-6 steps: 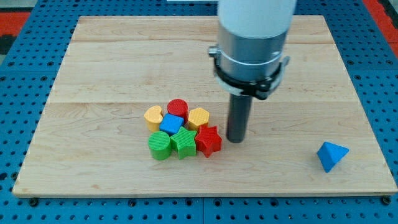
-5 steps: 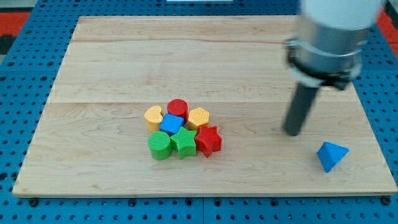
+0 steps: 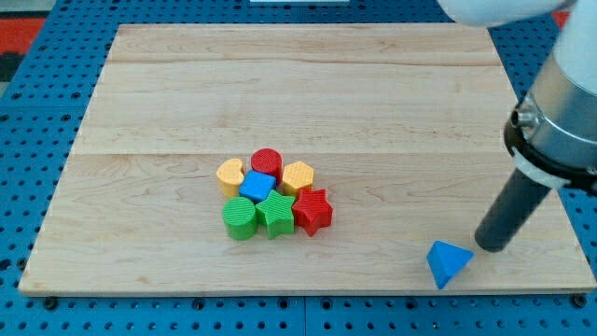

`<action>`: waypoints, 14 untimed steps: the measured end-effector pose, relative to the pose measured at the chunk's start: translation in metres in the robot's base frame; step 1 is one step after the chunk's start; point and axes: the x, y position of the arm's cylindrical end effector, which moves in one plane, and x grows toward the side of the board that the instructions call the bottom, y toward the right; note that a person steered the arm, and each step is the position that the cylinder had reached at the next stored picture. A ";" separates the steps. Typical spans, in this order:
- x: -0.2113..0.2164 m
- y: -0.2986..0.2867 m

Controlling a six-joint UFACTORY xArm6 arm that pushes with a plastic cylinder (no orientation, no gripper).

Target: Push the blue triangle between the yellow heart and green circle

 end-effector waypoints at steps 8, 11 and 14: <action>0.028 -0.286; -0.021 -0.352; -0.064 -0.335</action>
